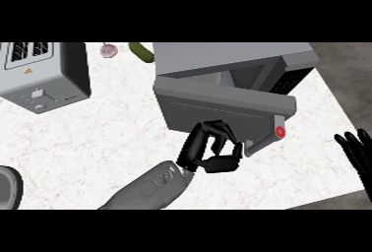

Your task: Pick up the milk, place it into the microwave and close the microwave

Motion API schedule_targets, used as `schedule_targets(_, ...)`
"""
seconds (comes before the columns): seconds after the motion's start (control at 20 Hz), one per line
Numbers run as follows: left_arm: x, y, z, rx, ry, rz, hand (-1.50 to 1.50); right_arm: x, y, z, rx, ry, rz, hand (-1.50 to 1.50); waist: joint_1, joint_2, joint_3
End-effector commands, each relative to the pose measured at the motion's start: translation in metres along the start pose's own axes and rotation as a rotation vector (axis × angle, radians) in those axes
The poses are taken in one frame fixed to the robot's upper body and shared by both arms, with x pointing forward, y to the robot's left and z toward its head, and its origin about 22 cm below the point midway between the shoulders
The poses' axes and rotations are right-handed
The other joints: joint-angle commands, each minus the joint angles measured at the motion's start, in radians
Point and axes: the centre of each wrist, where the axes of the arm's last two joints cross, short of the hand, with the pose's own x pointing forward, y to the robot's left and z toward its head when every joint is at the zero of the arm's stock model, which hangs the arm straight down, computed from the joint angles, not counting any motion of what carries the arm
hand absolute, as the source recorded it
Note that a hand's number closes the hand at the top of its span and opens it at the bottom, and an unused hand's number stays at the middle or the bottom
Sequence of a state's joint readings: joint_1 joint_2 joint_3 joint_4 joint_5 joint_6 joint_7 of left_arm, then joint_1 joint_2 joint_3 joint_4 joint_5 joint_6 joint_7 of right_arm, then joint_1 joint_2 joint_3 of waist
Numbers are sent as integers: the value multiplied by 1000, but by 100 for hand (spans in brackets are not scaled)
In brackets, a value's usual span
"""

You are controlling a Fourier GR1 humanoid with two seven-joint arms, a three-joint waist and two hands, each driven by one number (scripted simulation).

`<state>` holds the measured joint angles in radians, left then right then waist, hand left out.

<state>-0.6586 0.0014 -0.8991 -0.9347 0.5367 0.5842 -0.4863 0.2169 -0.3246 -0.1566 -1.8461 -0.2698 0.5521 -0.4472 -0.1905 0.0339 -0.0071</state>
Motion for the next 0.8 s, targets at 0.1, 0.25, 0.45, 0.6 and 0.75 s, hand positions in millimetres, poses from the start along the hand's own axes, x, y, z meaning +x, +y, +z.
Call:
schedule_targets(0.1, 16, 6, -28, 147, 2, 5, 150, 17, -15, -16, 23, -41, 44, -150, -32, 10, 1)
schedule_targets(0.25, 23, 7, -40, 185, 3, -14, -150, 18, -19, -17, 29, -44, 27, -150, -55, 13, 3)
schedule_targets(0.45, 25, 13, -51, 245, 58, -12, -150, 60, -48, -42, 36, -118, 306, -150, -78, 17, 2)
schedule_targets(0.6, 28, 15, -53, 316, 61, 17, -150, 82, -56, -54, 68, -125, 458, 150, -81, 21, -1)
schedule_targets(0.75, 37, 15, -60, 340, 39, 55, -150, 88, -60, -61, 69, -143, 498, 150, -79, 33, -1)
